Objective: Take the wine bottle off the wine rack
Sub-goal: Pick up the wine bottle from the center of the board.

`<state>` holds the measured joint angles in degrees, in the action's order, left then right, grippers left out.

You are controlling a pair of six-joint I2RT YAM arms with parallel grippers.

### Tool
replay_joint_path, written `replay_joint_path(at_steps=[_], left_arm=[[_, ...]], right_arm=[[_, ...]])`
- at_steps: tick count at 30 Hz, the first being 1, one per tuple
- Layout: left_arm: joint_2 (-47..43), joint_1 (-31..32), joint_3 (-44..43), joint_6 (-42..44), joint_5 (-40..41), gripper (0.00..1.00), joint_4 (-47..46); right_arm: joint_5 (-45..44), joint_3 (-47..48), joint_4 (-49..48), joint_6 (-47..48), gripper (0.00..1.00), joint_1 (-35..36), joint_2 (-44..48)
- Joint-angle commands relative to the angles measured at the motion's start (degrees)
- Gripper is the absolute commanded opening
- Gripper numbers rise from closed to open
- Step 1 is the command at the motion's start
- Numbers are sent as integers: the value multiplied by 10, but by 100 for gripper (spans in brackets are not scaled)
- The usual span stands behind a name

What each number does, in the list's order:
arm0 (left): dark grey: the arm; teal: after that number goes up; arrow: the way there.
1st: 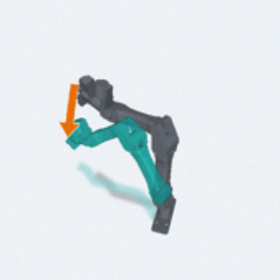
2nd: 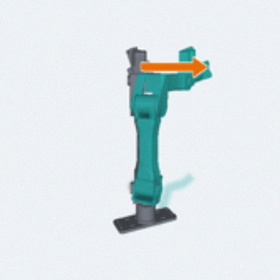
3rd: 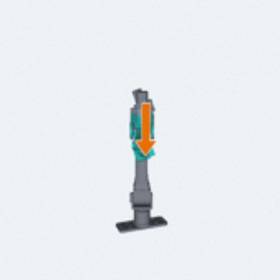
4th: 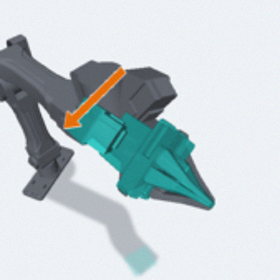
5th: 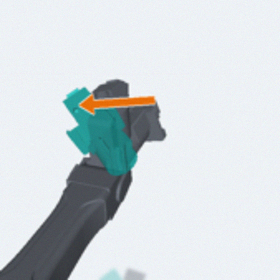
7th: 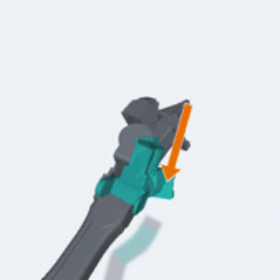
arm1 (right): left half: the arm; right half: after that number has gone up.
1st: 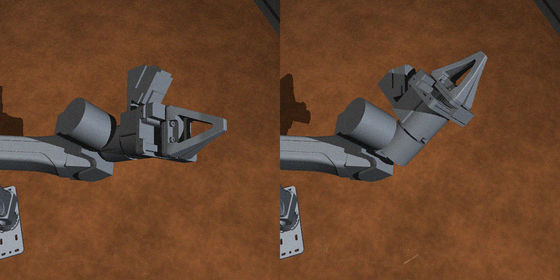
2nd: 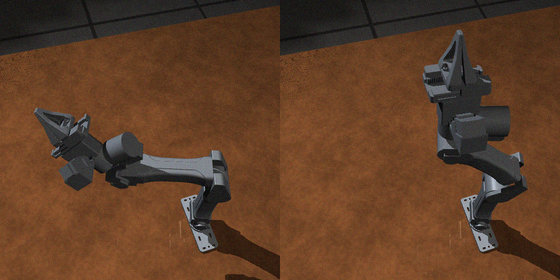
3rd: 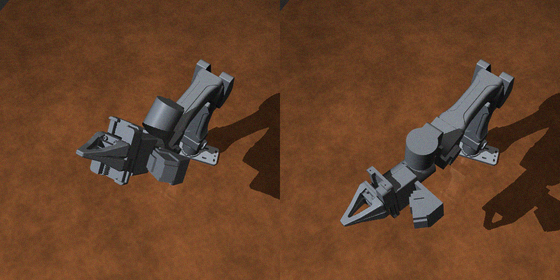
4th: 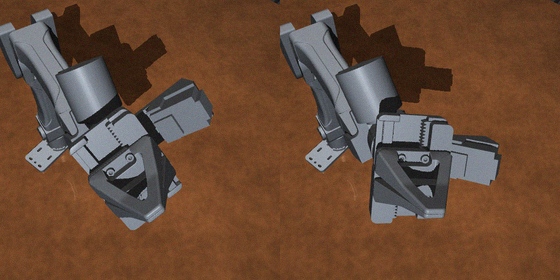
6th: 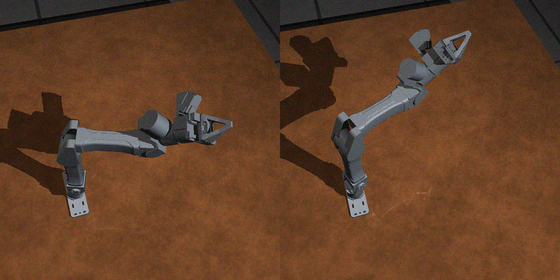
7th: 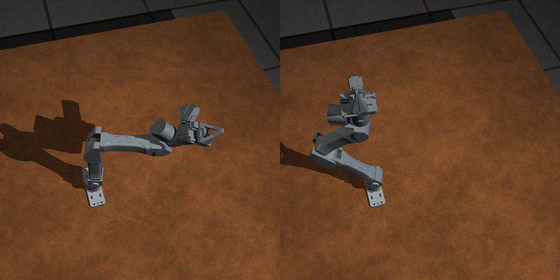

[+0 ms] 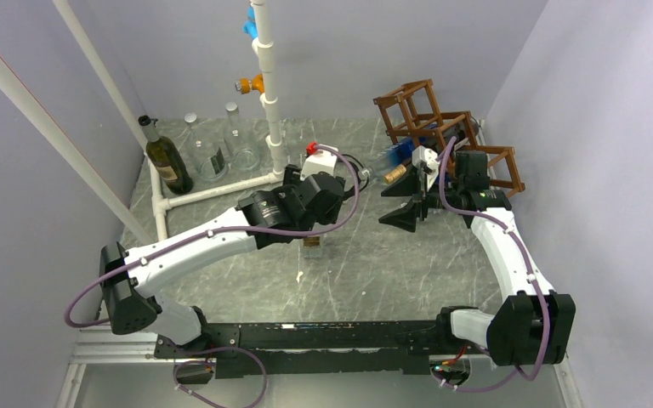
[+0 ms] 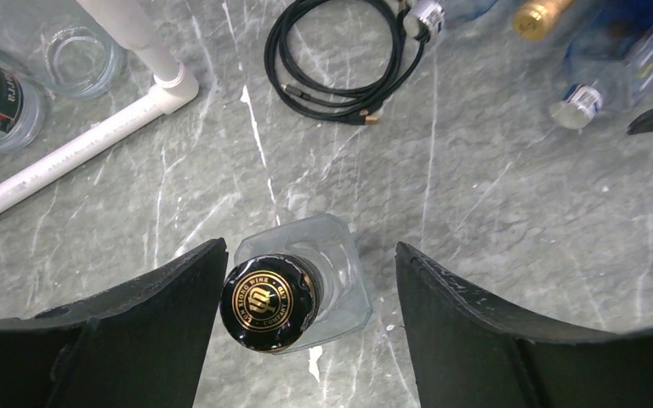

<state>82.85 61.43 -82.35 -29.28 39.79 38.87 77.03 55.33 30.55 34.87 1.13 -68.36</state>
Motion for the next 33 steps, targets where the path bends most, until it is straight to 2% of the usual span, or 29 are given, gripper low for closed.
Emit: replay_joint_path(at_steps=[1,10,19,27,29,32,33], left_arm=[[9,6,-32,-18,28,74,32],[28,7,-36,-24,43,65,41],[42,7,-52,-23,46,47,53],[49,5,-57,-15,41,38,55],[50,2,-58,-10,37,29,55],[41,-4,-50,10,21,3,37],[36,-7,-48,15,20,0,30]], right_arm=[[25,-3,-25,2,81,-5,11],[25,-5,-24,4,82,-9,13],[26,-5,-19,10,82,-9,13],[26,-4,-15,15,82,-9,13],[27,-4,-13,16,82,-9,13],[27,-4,-11,19,82,-9,13],[26,-4,-10,19,82,-9,13]])
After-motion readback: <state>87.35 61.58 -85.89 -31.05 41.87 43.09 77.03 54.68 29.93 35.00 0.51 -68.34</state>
